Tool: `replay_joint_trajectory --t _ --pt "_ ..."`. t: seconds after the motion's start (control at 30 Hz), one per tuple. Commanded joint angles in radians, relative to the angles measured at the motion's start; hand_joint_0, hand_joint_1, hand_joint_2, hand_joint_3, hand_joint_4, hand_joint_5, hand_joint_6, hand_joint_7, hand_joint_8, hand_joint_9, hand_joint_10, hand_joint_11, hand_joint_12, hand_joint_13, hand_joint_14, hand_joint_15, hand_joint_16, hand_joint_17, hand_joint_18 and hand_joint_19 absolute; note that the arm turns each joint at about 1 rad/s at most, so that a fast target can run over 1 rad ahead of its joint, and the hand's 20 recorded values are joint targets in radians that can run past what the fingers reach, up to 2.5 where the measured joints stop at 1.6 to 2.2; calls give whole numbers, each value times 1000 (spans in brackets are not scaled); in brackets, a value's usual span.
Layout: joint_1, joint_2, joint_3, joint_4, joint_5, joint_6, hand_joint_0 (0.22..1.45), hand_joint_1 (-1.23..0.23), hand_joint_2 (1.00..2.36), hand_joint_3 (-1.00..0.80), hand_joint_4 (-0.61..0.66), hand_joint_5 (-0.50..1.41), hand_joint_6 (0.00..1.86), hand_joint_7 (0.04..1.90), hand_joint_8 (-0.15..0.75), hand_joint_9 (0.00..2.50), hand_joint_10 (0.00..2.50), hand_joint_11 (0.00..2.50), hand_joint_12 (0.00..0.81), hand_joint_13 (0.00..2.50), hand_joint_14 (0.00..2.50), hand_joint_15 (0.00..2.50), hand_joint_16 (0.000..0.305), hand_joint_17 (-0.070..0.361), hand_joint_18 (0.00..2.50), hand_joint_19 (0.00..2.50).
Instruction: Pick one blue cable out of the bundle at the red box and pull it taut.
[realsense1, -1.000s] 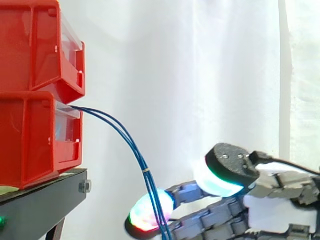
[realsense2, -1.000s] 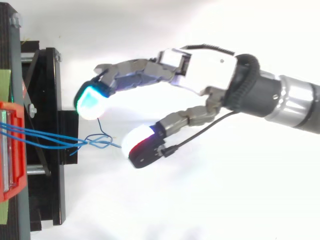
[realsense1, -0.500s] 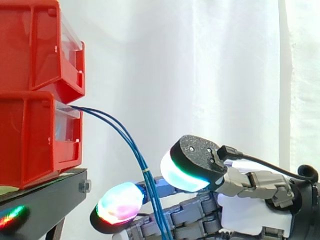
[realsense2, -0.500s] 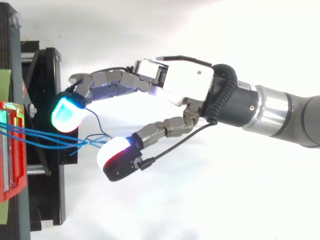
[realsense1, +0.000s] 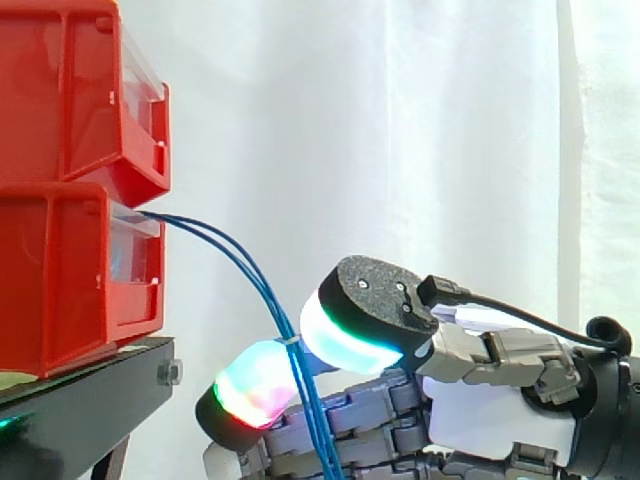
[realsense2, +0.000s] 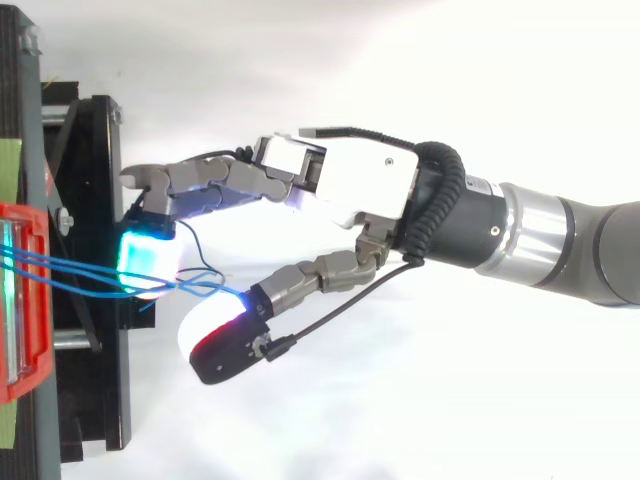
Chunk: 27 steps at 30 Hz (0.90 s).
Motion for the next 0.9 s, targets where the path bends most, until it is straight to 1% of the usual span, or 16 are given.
replay_joint_trajectory --t 0.0,0.1,0.2,0.3,0.4,0.67,0.8,0.87 --pt "0 1 1 0 -1 0 567 -770 1008 -380 199 -107 512 1351 342 541 8 287 377 219 3 91 59 134 203 206" --pt "1 -1 1 0 -1 1 584 -771 1012 -314 184 -127 590 1275 342 540 8 298 376 223 3 88 59 133 205 205" --pt "0 1 1 -1 -1 3 589 -772 1015 -267 183 -150 688 1134 342 539 9 304 376 229 3 89 59 132 210 208" --pt "0 1 2 5 -1 3 593 -771 1015 -260 180 -163 745 1075 344 541 9 315 376 231 3 92 59 132 217 203" --pt "-2 1 10 -1 -1 5 596 -770 1014 -271 165 -174 791 1054 346 544 9 325 377 233 3 97 59 132 221 207" --pt "-5 4 13 -1 -4 8 588 -771 1011 -338 198 -174 825 1033 350 560 9 329 380 251 3 101 58 131 244 217" --pt "-5 5 13 -4 -4 17 601 -772 1012 -329 187 -172 829 1081 353 566 9 342 380 259 3 96 59 132 274 212" --pt "-6 5 13 -10 -10 20 614 -791 1011 -329 177 -175 834 1098 351 561 10 347 380 262 4 96 59 132 282 206"
